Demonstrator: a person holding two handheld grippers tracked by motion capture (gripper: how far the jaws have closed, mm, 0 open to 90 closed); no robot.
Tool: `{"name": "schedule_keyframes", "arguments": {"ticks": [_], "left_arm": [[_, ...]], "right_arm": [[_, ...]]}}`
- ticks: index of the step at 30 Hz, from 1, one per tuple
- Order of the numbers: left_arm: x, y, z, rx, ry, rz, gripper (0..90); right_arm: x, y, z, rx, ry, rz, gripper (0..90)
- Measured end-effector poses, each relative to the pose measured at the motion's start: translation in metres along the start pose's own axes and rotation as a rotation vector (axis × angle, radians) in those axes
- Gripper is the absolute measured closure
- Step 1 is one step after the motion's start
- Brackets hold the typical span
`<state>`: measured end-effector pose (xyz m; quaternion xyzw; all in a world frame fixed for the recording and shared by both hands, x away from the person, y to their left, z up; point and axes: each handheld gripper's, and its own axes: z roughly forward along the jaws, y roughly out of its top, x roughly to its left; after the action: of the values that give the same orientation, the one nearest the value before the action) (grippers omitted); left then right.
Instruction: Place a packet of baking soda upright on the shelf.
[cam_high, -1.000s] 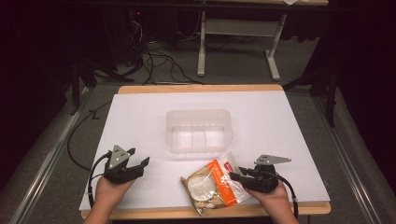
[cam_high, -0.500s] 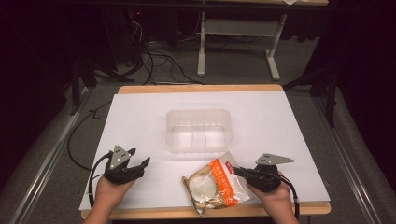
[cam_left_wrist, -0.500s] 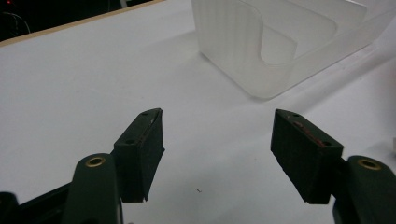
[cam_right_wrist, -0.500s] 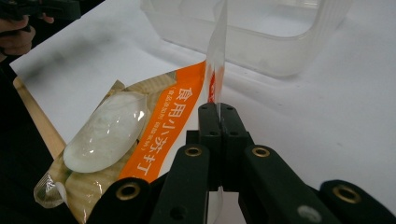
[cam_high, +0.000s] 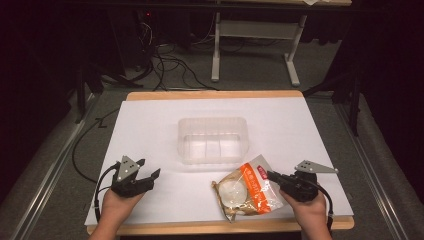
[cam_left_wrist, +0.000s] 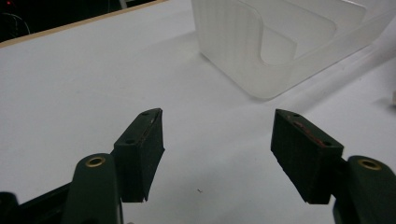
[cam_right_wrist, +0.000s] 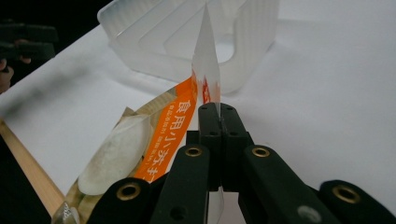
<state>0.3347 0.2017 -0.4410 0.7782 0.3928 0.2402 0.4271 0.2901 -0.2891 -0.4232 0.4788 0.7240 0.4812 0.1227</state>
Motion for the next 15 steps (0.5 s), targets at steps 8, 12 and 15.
{"name": "schedule_keyframes", "arguments": {"ticks": [8,12,15], "left_arm": [[0.000,0.000,0.001,0.003,0.001,0.003,34.9],[-0.001,0.000,0.002,0.008,-0.001,0.005,34.9],[-0.001,0.000,0.002,0.008,-0.002,0.005,34.8]], "right_arm": [[-0.015,0.008,-0.026,-0.106,-0.049,0.037,90.0],[-0.019,0.019,-0.040,-0.168,-0.117,0.013,90.0],[-0.018,0.026,-0.040,-0.172,-0.149,-0.014,90.0]]}}
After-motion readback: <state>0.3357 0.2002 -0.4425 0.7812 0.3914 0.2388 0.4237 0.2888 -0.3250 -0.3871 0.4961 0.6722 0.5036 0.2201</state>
